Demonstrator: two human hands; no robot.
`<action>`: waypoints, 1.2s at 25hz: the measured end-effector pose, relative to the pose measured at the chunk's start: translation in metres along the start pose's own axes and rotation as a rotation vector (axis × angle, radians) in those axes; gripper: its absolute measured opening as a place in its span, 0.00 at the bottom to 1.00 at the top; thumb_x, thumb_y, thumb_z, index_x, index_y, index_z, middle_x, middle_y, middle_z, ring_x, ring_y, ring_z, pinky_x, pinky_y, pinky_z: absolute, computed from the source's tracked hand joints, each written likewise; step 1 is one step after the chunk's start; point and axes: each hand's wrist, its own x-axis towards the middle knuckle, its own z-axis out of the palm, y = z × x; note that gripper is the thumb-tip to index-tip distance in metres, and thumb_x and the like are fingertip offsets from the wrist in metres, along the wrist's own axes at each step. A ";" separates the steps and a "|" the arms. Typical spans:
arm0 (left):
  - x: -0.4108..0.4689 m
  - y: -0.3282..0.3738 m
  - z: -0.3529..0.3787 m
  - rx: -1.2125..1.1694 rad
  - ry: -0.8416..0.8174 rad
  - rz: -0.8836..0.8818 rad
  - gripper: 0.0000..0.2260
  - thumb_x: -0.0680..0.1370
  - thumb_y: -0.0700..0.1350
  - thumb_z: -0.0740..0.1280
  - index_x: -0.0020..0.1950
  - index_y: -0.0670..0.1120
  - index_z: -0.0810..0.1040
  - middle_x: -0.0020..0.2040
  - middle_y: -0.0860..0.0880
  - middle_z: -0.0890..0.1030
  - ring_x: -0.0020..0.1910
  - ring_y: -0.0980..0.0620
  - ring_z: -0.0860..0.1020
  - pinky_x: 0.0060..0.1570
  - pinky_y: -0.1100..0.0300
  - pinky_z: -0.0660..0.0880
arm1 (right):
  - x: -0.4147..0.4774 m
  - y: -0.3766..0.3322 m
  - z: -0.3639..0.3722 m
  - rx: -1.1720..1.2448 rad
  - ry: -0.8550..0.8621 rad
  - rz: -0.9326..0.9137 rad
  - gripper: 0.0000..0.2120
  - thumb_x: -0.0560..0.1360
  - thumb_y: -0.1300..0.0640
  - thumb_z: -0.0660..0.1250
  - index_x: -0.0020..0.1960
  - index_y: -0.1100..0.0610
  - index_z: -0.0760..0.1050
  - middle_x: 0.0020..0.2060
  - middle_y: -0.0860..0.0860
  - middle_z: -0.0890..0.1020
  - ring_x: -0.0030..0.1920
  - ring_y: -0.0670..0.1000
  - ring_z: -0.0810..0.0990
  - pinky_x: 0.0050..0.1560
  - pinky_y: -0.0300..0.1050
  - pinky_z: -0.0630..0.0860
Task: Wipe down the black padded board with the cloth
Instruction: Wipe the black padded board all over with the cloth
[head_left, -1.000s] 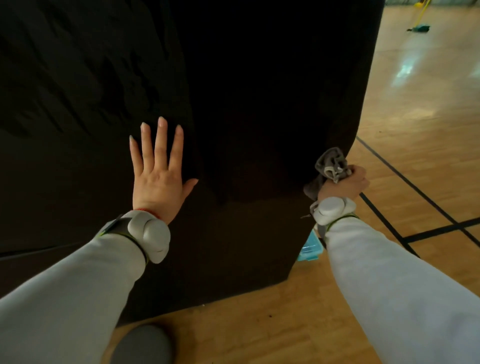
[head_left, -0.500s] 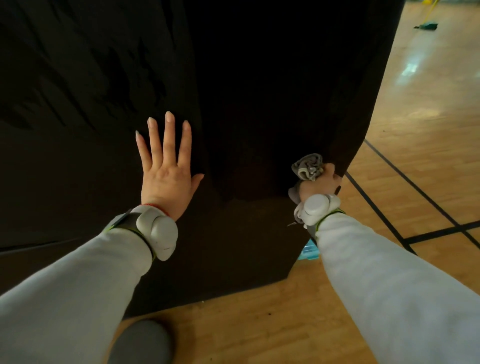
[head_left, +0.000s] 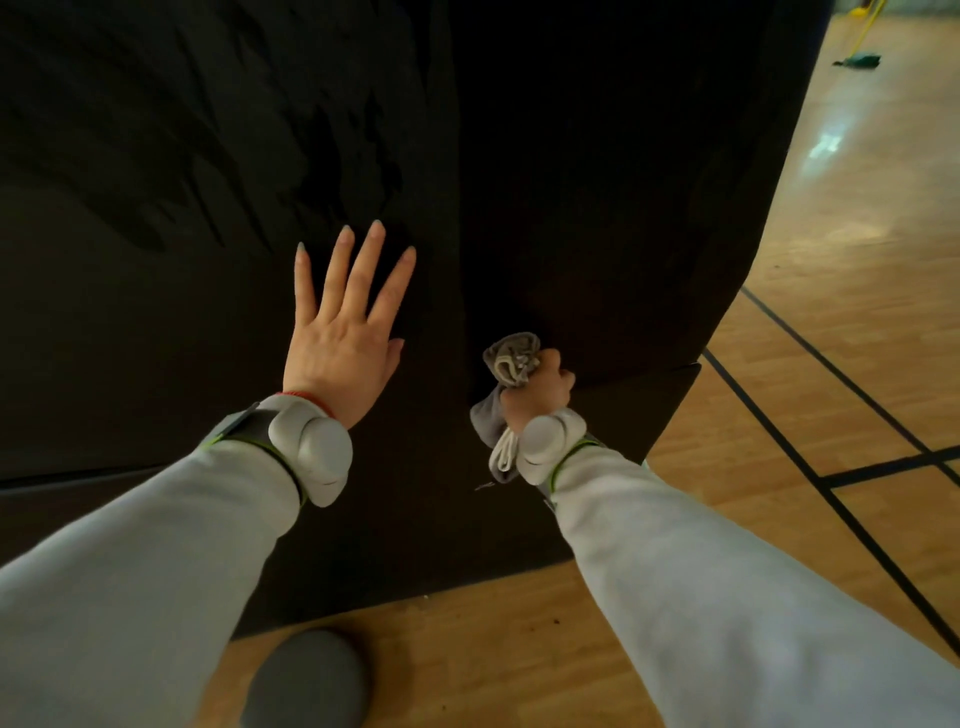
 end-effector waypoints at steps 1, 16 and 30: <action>-0.001 -0.003 -0.004 -0.004 0.002 -0.009 0.40 0.71 0.44 0.71 0.77 0.48 0.50 0.77 0.41 0.50 0.75 0.40 0.47 0.70 0.42 0.38 | -0.003 -0.002 -0.001 -0.021 -0.039 -0.042 0.22 0.73 0.63 0.65 0.64 0.59 0.63 0.63 0.60 0.66 0.62 0.60 0.70 0.59 0.48 0.69; 0.041 -0.032 -0.088 -0.042 0.082 -0.103 0.39 0.73 0.46 0.70 0.77 0.49 0.50 0.76 0.40 0.49 0.75 0.38 0.47 0.70 0.40 0.39 | -0.044 -0.115 -0.098 0.325 0.262 -0.654 0.14 0.72 0.65 0.67 0.56 0.63 0.68 0.48 0.56 0.76 0.46 0.51 0.76 0.46 0.35 0.71; 0.118 -0.027 -0.215 -0.168 0.207 -0.226 0.35 0.76 0.47 0.65 0.77 0.48 0.48 0.76 0.42 0.55 0.75 0.42 0.50 0.71 0.42 0.39 | -0.077 -0.208 -0.222 0.338 0.207 -0.802 0.20 0.74 0.63 0.66 0.64 0.58 0.67 0.52 0.51 0.75 0.50 0.46 0.73 0.45 0.30 0.65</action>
